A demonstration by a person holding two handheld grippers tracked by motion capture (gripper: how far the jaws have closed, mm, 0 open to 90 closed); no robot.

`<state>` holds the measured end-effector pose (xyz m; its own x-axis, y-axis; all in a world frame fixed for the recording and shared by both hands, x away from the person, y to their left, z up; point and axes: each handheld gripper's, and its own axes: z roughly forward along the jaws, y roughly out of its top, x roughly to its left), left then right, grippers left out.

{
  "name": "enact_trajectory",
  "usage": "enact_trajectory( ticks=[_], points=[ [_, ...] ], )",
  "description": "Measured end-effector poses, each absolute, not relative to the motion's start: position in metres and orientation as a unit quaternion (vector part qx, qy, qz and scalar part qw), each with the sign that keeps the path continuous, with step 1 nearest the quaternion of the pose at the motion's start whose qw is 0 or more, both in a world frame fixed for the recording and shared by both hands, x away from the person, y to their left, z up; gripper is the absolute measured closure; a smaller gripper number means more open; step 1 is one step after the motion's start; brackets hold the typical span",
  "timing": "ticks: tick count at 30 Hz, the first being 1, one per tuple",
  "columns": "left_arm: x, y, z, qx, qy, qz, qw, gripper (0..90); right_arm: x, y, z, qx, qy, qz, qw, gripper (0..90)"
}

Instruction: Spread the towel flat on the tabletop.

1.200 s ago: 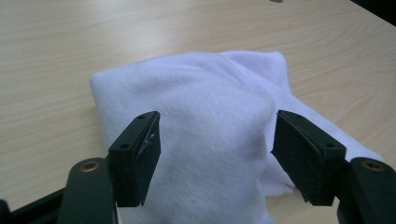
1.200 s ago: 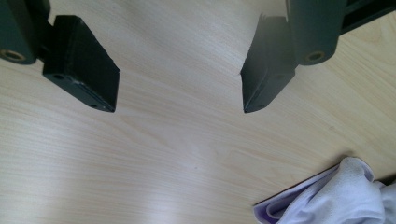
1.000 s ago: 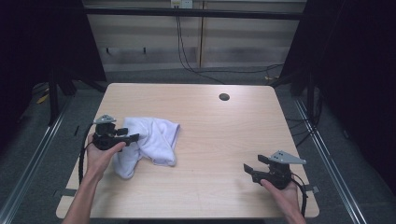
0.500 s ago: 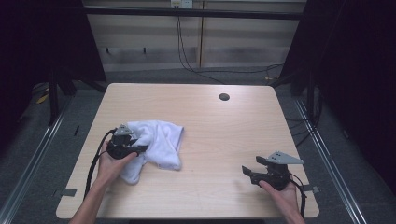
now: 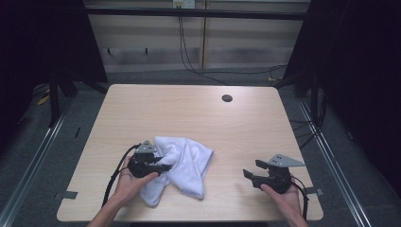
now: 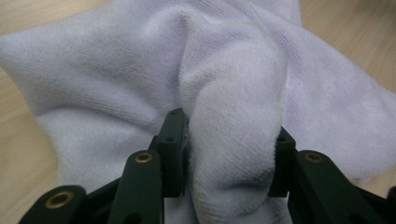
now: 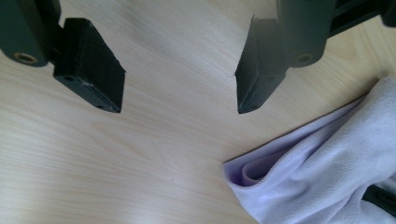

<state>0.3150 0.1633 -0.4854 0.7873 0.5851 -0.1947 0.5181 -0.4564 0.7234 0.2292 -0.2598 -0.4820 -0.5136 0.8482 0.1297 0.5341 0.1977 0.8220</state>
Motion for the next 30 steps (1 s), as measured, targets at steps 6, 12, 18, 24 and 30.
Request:
enact_trajectory(
  ticks=[6,12,18,24,30],
  points=[
    [0.313,0.164,-0.476,0.846,0.315,0.057,0.425,55.5,0.229,-0.255,-0.483,0.442,0.767,0.438,0.153,40.8],
    [0.308,0.168,-0.461,0.838,0.305,0.061,0.448,54.6,0.23,-0.248,-0.483,0.432,0.775,0.443,0.129,42.1],
    [0.3,0.167,-0.457,0.849,0.281,0.049,0.445,77.3,0.229,-0.224,-0.481,0.394,0.793,0.456,0.092,44.1],
    [0.291,0.152,-0.461,0.841,0.281,0.0,0.463,67.0,0.228,-0.183,-0.481,0.335,0.818,0.465,0.042,51.5],
    [0.292,0.157,-0.456,0.832,0.289,0.009,0.473,52.6,0.221,-0.158,-0.492,0.299,0.847,0.439,0.028,46.4]
  ],
)
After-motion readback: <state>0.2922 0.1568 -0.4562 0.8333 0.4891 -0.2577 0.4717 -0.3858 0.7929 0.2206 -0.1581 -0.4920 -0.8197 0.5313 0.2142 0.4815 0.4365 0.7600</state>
